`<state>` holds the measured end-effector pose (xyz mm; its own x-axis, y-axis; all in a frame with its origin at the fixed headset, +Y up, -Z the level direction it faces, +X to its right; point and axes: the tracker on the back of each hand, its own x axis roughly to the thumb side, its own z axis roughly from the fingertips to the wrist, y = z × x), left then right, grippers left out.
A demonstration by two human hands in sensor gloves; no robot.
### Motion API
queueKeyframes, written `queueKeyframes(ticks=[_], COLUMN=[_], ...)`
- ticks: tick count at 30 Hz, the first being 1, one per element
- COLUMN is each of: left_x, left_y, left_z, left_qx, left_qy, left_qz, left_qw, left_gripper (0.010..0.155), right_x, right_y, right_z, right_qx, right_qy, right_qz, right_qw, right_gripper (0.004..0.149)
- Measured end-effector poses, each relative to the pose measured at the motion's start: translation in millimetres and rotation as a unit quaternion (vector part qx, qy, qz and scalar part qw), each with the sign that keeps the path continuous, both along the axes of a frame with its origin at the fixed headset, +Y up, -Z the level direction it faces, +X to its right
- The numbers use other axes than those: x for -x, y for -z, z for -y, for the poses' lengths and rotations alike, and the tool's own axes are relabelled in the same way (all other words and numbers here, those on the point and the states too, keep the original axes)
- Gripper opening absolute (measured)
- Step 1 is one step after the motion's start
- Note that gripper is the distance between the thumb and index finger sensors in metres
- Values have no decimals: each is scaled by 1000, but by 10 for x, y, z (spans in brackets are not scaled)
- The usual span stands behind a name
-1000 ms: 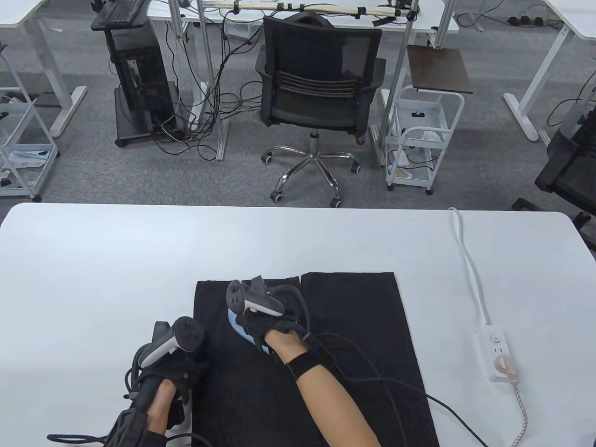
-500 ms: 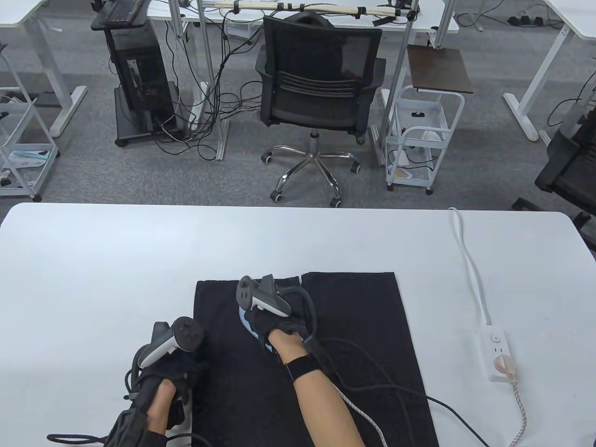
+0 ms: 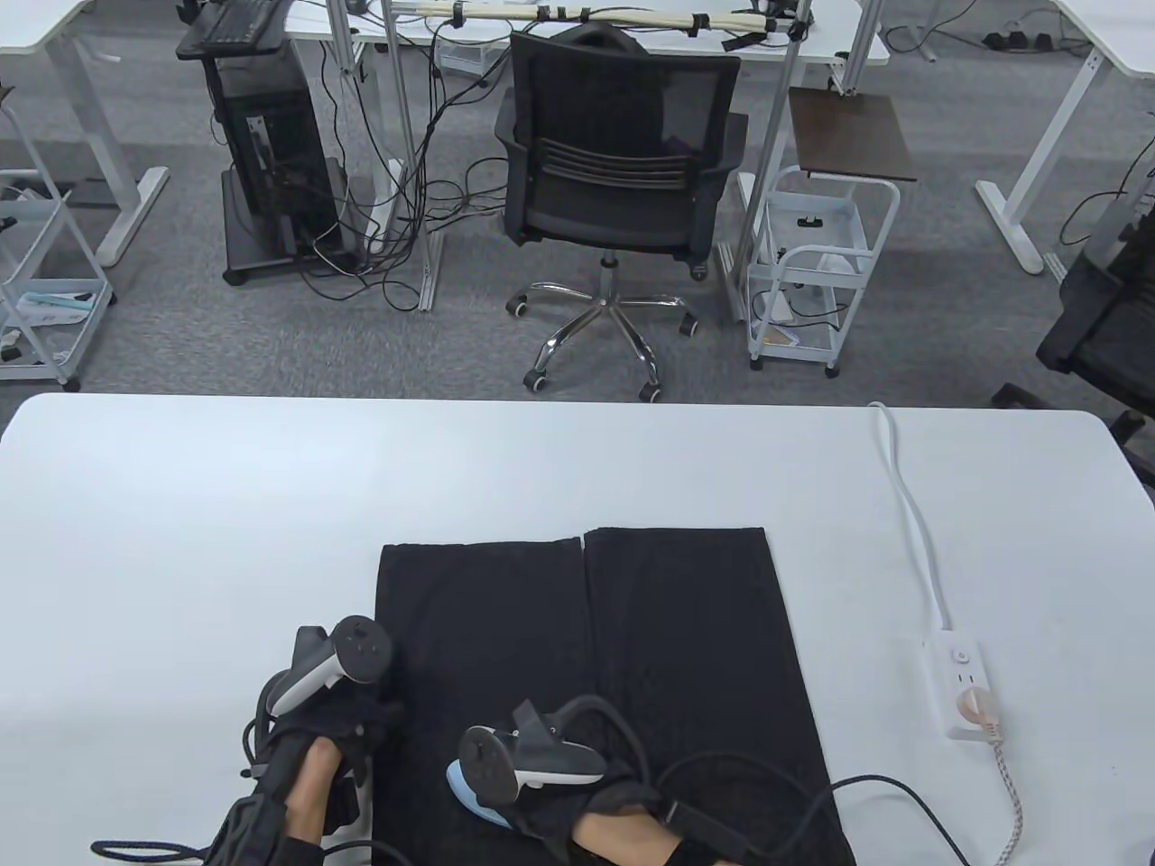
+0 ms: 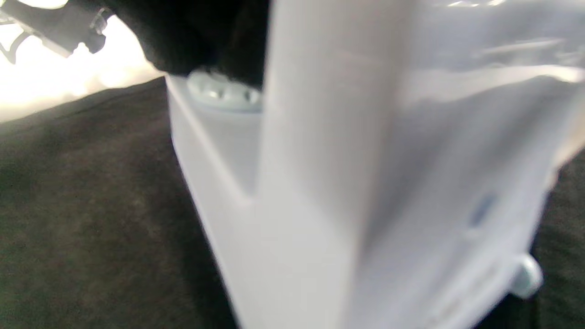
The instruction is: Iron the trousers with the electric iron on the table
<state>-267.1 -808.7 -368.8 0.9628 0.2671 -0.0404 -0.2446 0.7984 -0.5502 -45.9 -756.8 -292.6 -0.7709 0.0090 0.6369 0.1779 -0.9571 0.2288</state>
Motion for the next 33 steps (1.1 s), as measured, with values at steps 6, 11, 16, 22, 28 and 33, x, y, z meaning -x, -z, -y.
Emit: queueKeyframes(ticks=[6, 11, 16, 22, 28, 33], left_x=[-2, -5, -7, -11, -14, -12], left_y=[-1, -3, -3, 0, 1, 2], left_z=[2, 3, 4, 2, 4, 7], left_qx=[0, 0, 0, 2, 2, 4], left_qy=[0, 0, 0, 0, 0, -2], left_qz=[0, -1, -1, -1, -1, -1], left_qw=[1000, 1000, 1000, 1000, 1000, 1000], left_gripper=[84, 84, 84, 84, 84, 84], right_x=[45, 131, 236, 303, 302, 278], right_y=[277, 853, 1484, 1975, 2111, 1990], right_z=[-1, -10, -25, -37, -33, -28], right_qx=[-4, -5, -6, -4, -9, 2], right_qy=[12, 17, 17, 16, 22, 19], right_qz=[11, 69, 137, 212, 249, 244], right_qw=[1000, 997, 990, 977, 968, 970], right_gripper=[53, 53, 52, 52, 52, 52])
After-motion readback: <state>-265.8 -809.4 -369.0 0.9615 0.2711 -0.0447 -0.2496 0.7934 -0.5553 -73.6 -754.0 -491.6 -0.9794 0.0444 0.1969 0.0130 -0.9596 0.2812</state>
